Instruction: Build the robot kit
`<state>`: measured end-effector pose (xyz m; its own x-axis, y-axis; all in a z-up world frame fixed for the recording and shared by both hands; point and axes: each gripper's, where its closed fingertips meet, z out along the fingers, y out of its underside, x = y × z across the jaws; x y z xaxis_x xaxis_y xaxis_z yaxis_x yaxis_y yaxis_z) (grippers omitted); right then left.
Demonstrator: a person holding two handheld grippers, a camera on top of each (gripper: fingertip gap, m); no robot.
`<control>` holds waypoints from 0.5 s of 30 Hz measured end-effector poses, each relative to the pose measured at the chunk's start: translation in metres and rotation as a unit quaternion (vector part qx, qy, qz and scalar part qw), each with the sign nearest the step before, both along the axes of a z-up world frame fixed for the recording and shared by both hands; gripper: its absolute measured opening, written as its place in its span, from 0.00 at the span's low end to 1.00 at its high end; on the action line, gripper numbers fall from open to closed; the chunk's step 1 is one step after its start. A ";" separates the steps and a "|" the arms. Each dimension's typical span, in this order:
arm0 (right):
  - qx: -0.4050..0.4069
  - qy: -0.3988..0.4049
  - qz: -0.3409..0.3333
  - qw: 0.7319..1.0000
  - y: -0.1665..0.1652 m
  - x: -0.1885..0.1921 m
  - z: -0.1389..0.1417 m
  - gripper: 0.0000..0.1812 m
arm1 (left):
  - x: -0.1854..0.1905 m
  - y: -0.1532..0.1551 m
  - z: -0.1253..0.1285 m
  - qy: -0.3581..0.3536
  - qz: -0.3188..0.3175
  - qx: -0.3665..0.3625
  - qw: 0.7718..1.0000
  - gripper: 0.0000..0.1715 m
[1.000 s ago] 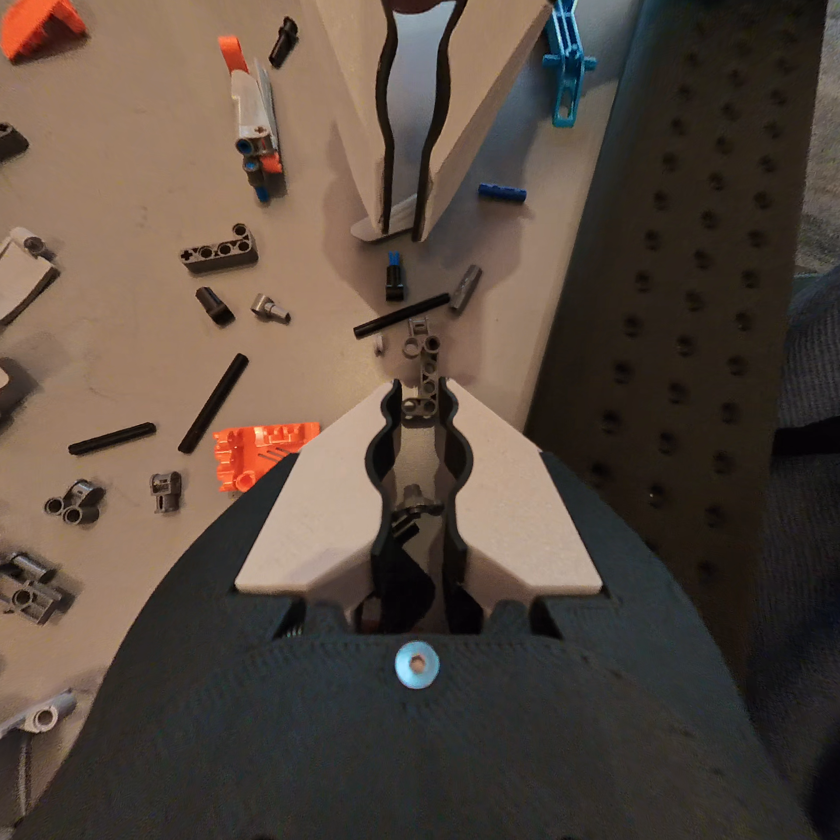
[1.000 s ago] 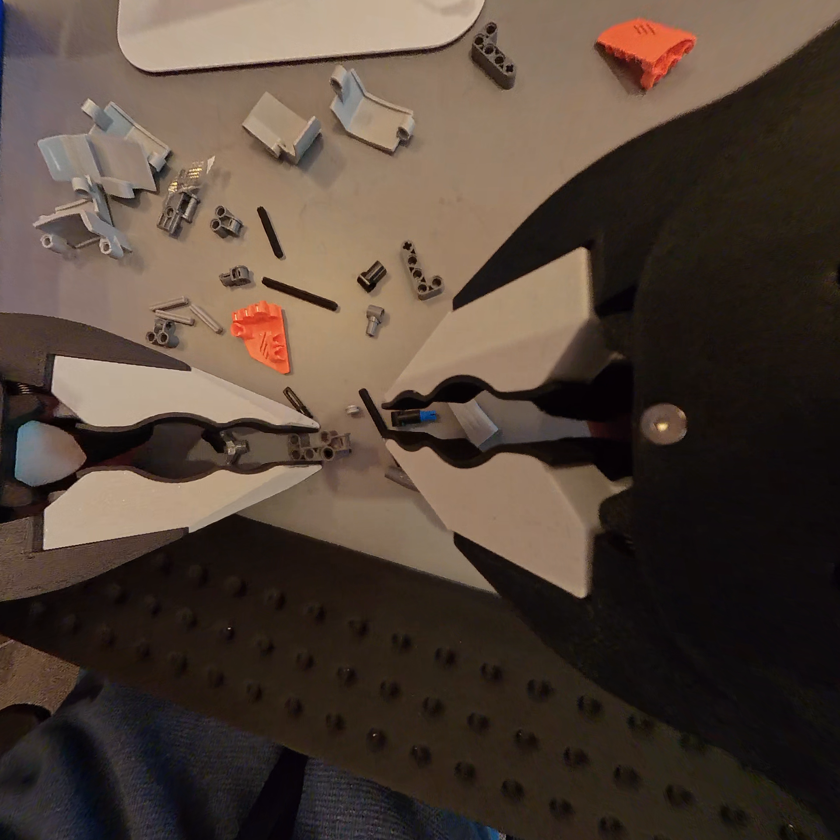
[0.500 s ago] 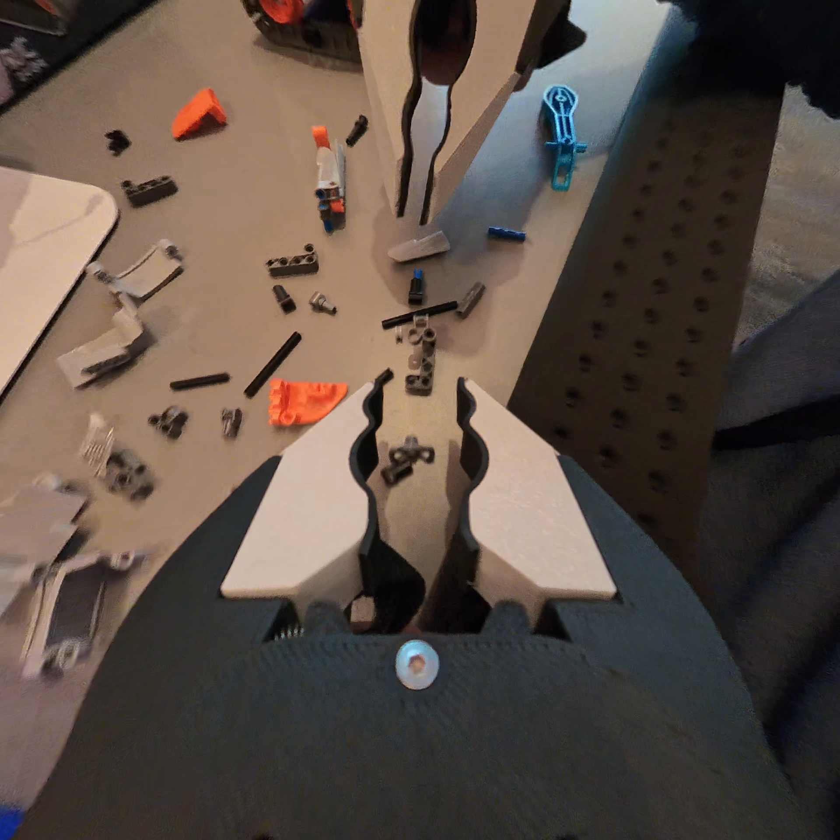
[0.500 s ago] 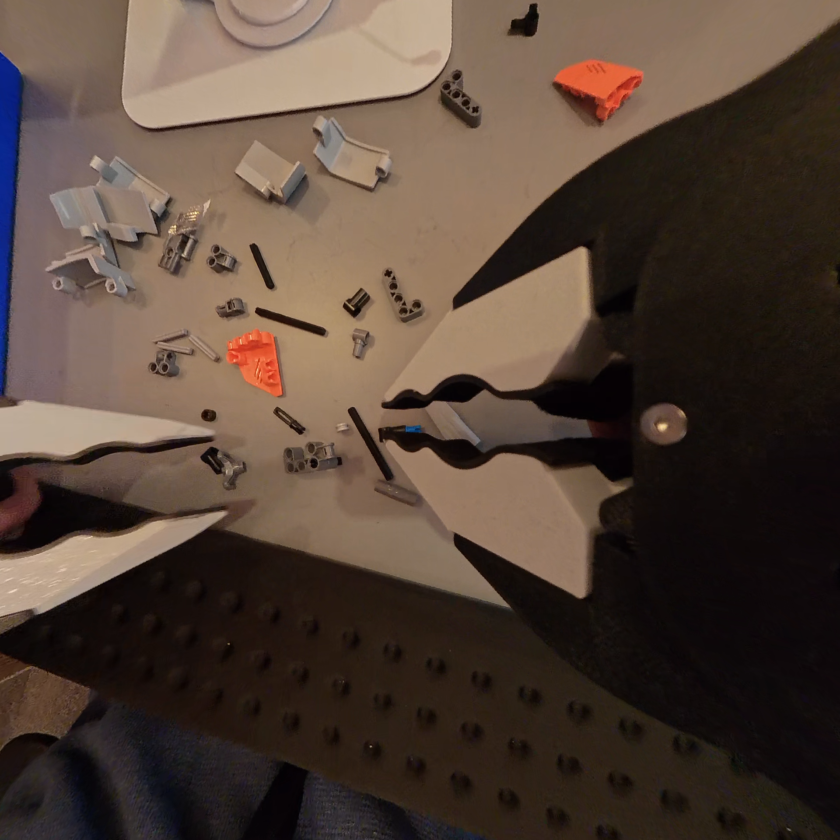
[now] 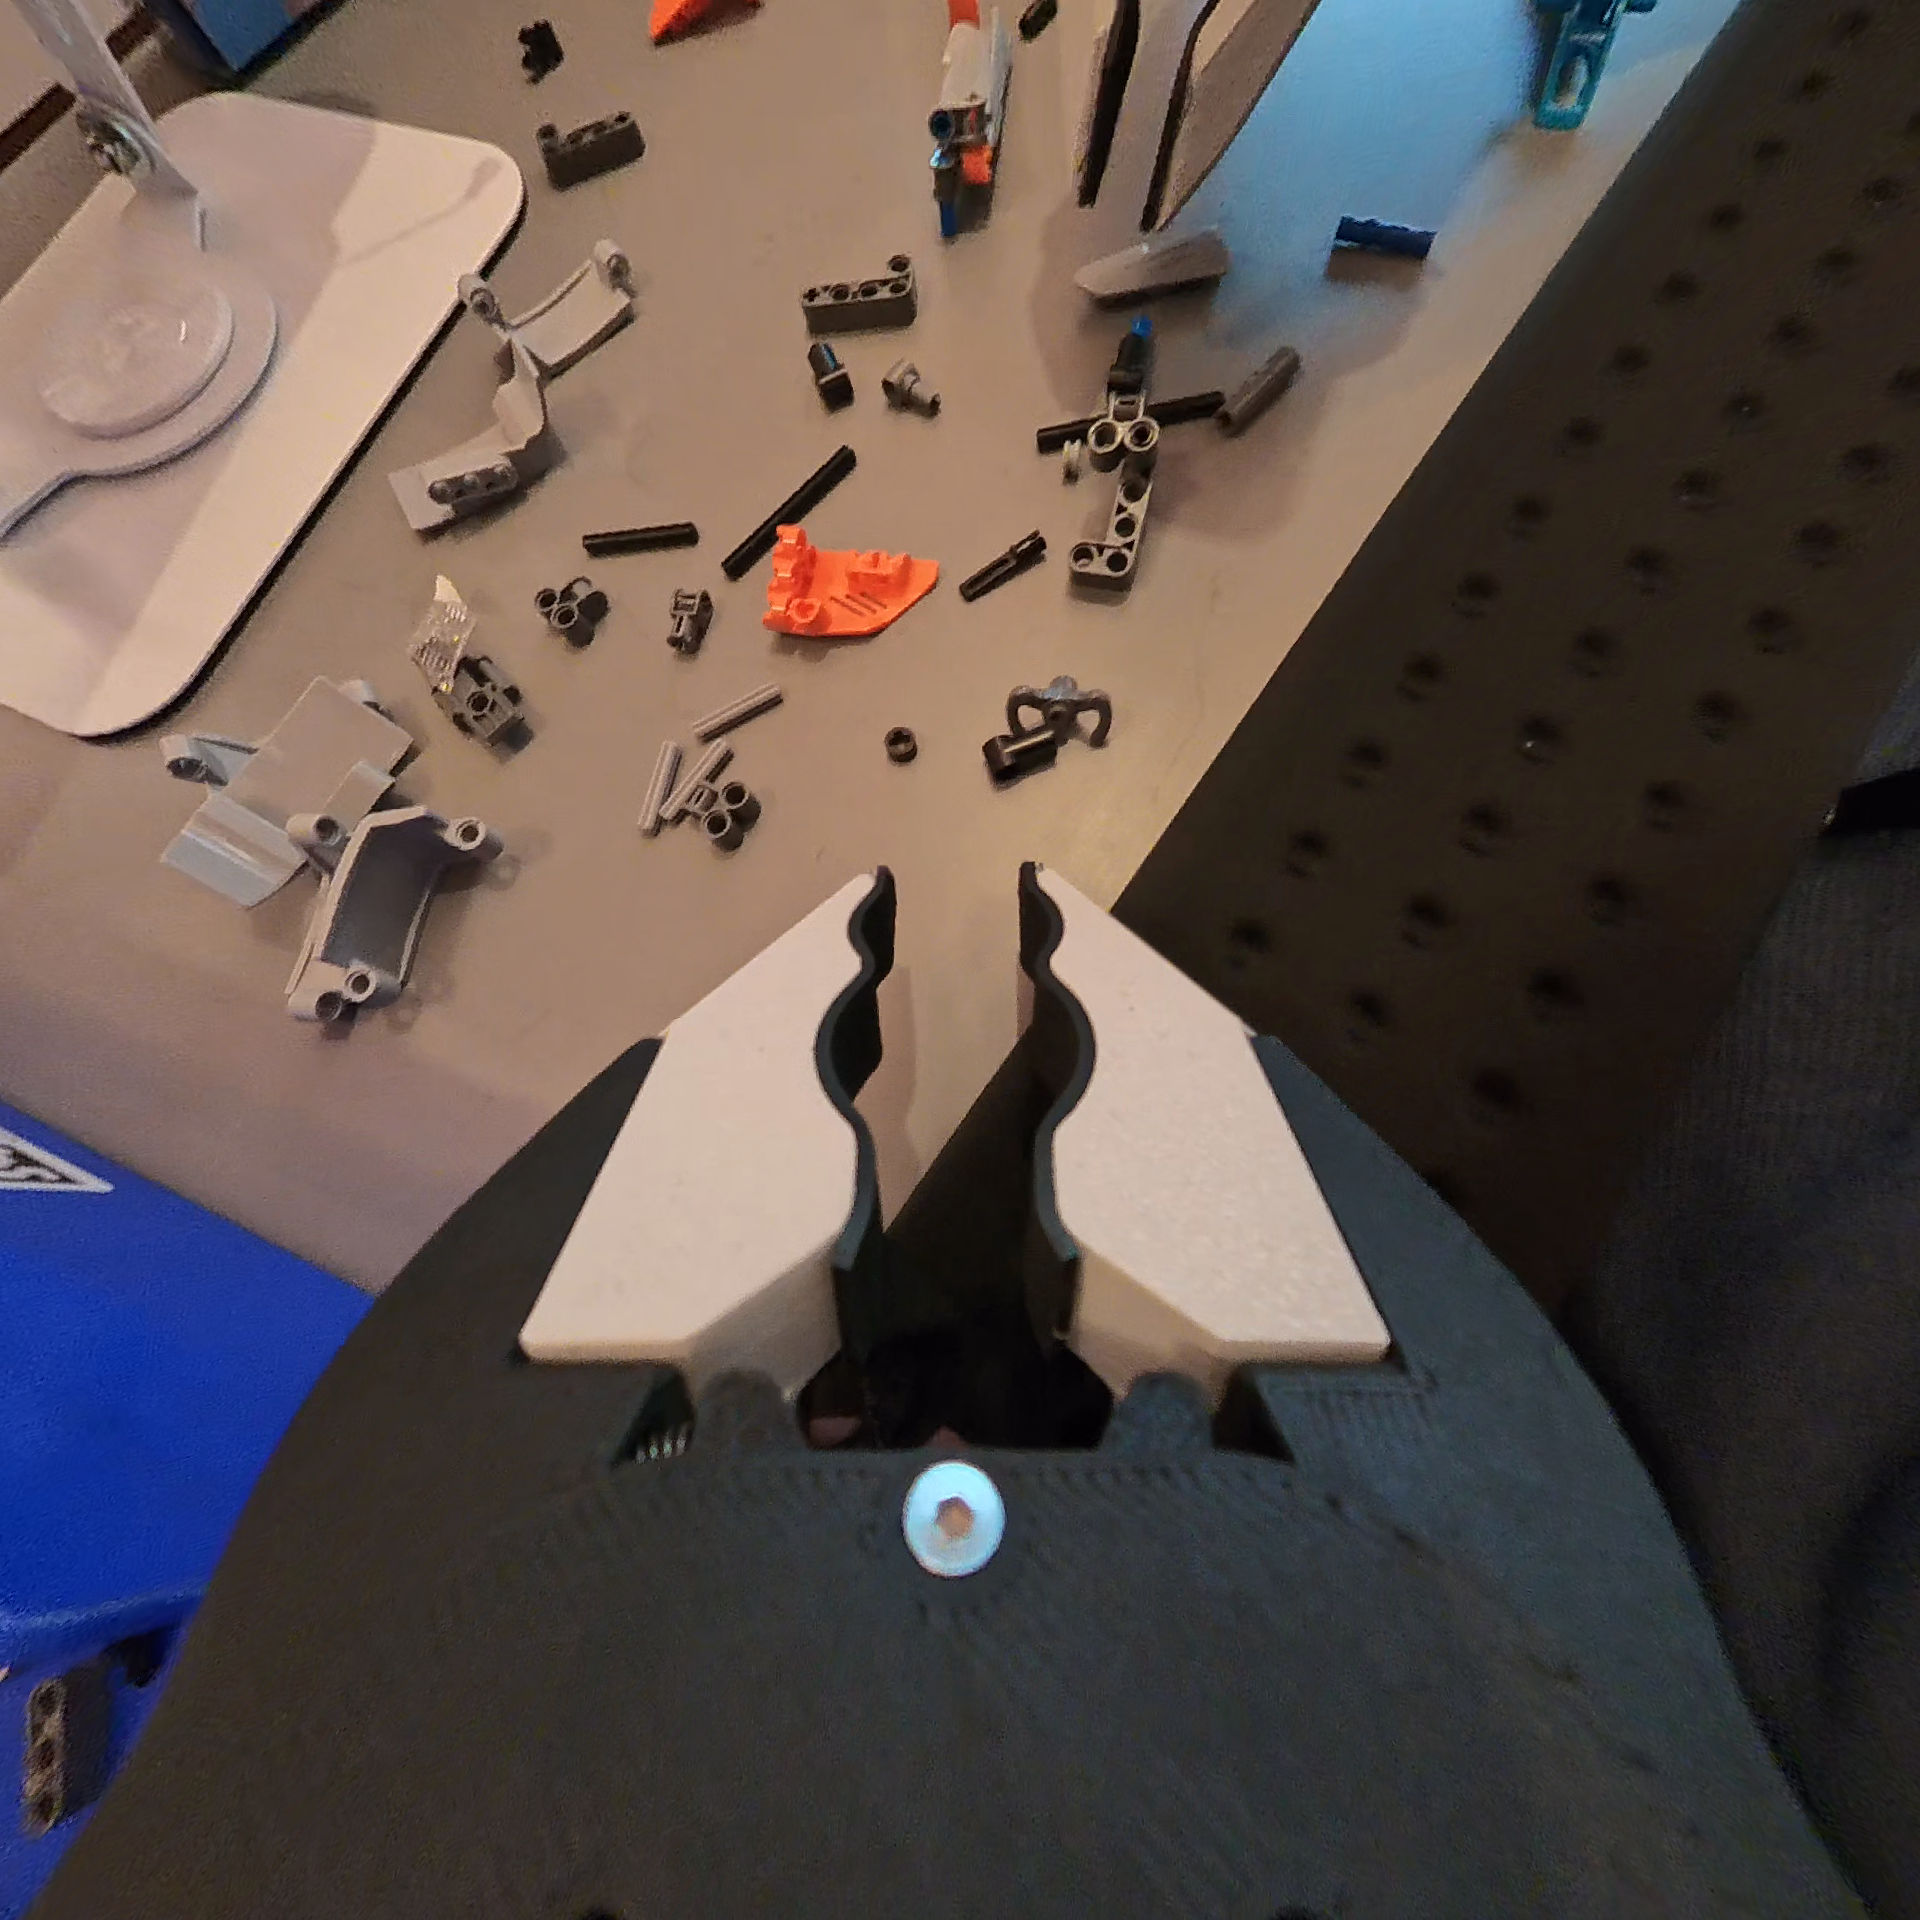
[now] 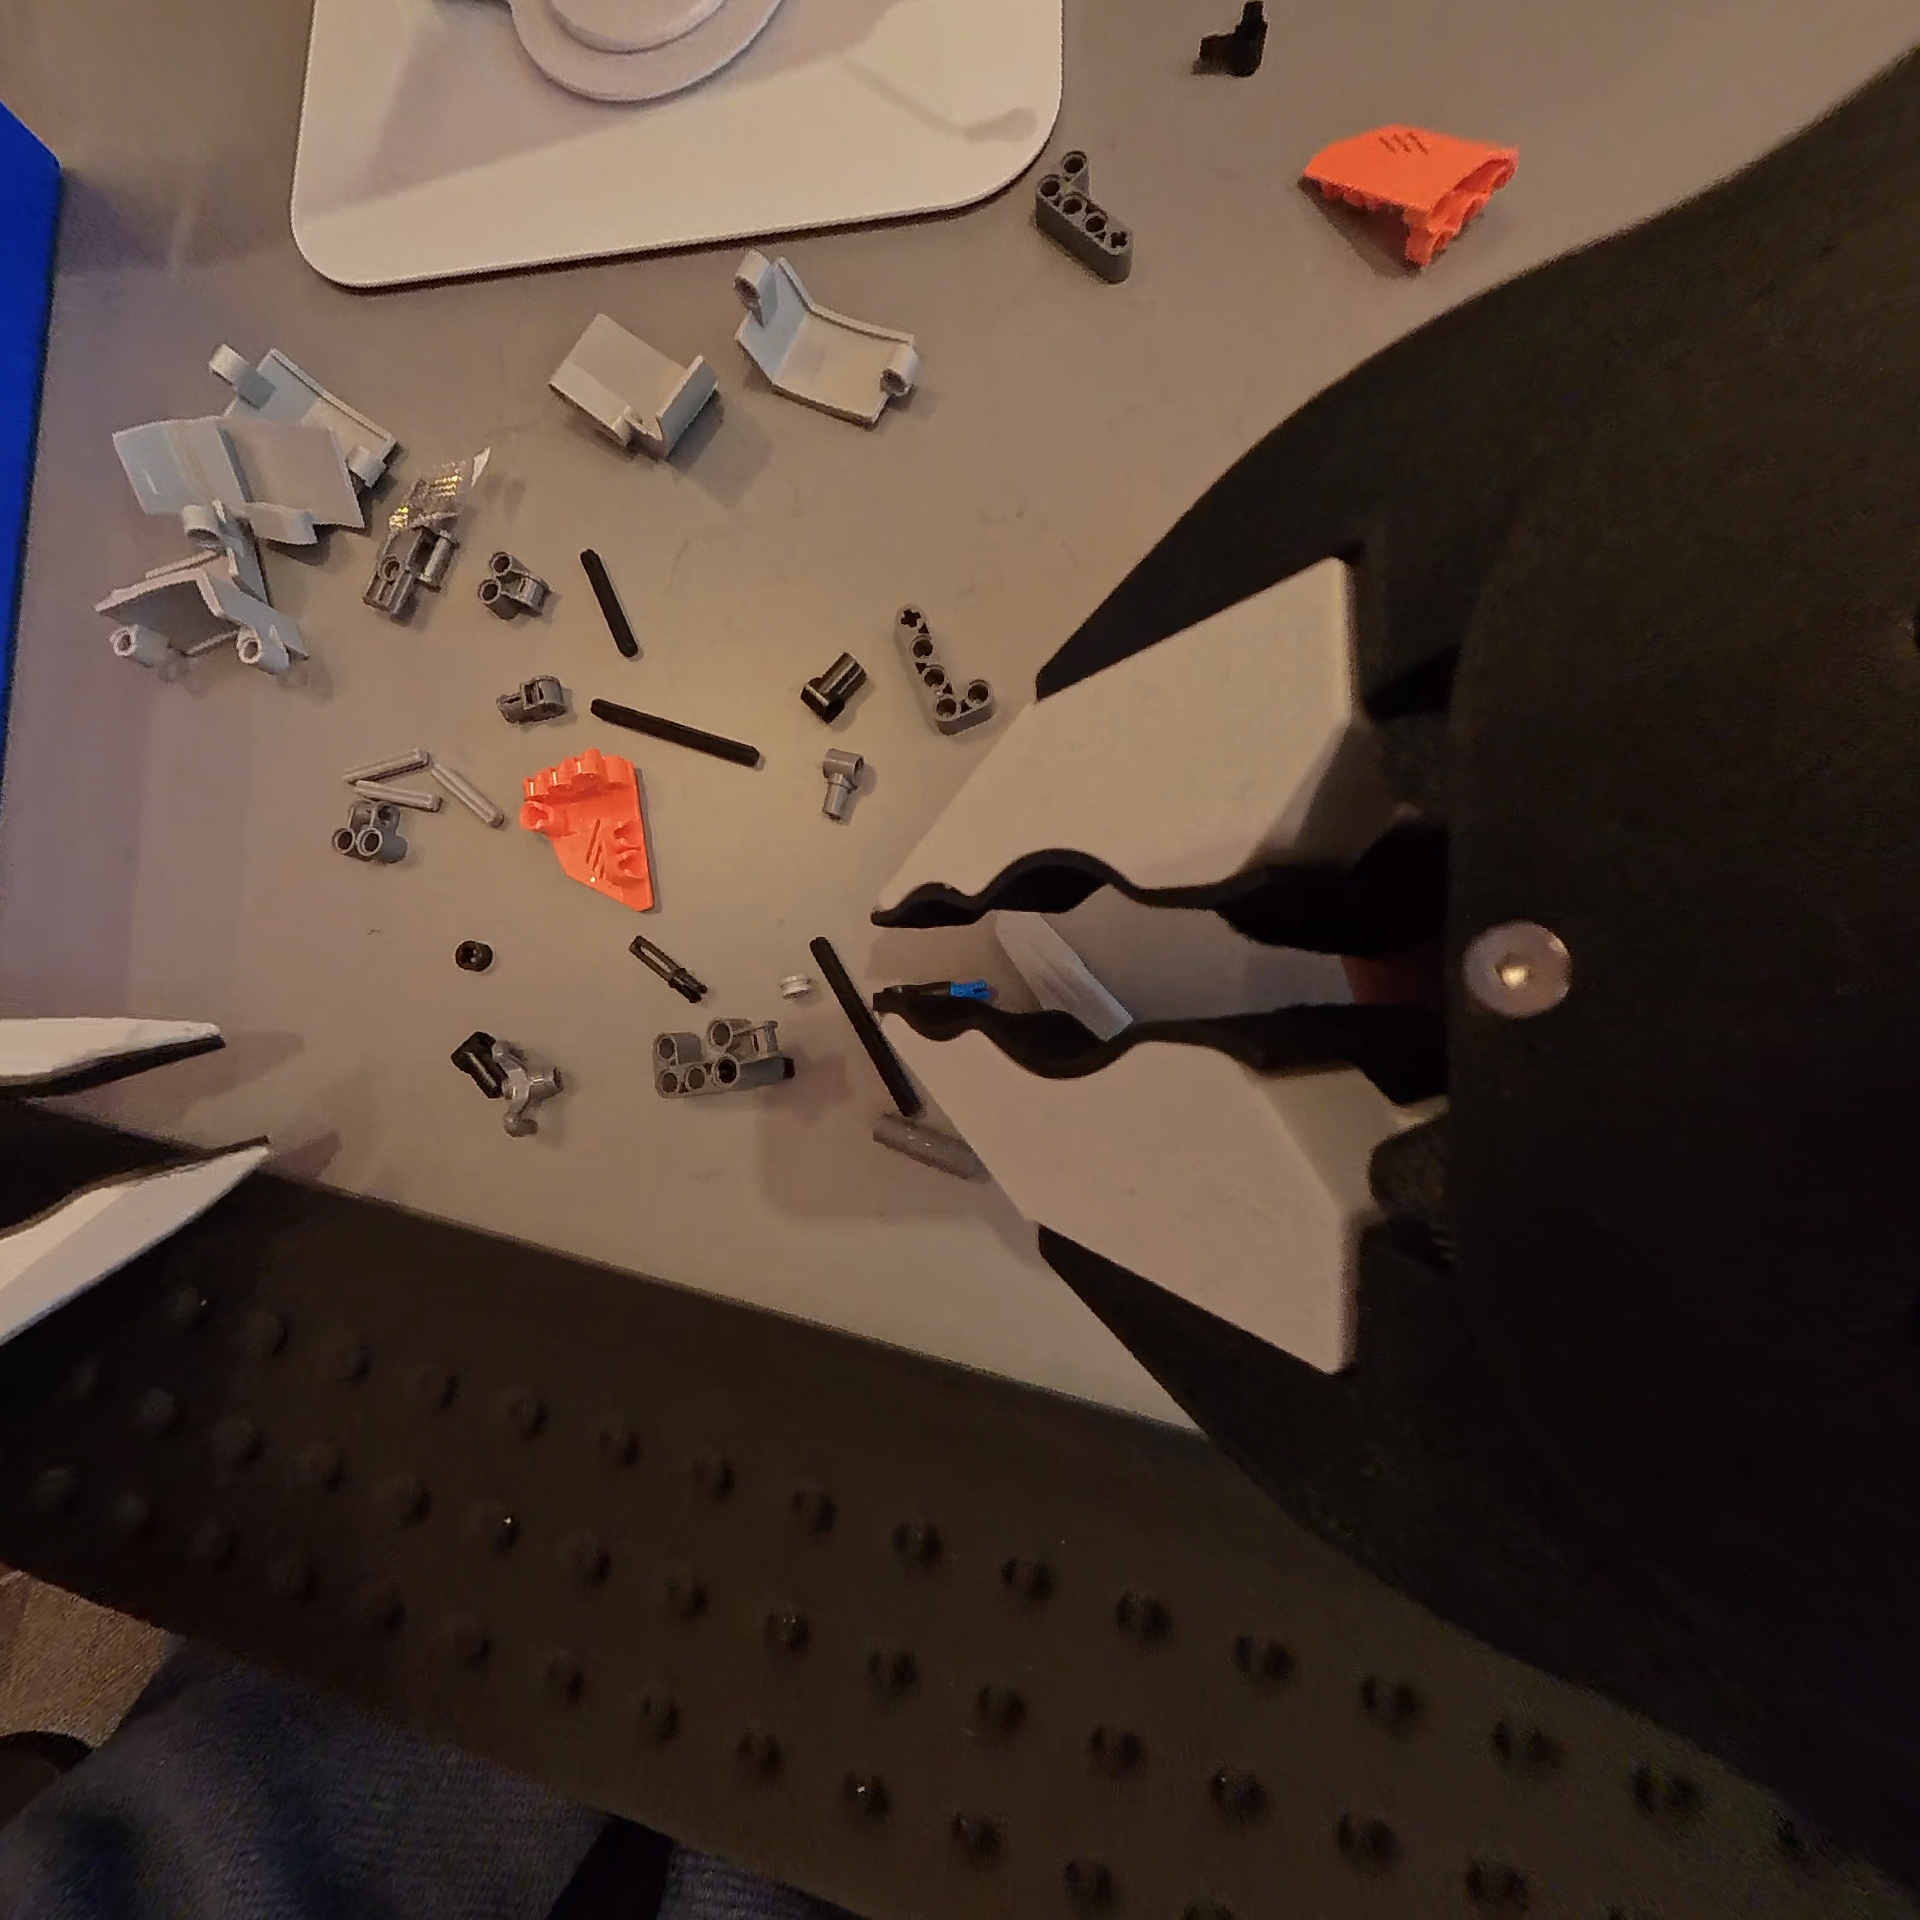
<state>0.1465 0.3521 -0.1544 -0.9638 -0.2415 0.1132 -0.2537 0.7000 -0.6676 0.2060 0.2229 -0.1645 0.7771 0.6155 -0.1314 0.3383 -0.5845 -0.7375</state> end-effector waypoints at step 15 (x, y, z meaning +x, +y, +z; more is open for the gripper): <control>-0.028 0.013 -0.016 0.999 -0.009 -0.009 0.002 0.07 | -0.005 0.008 0.003 0.069 0.000 -0.002 0.998 0.09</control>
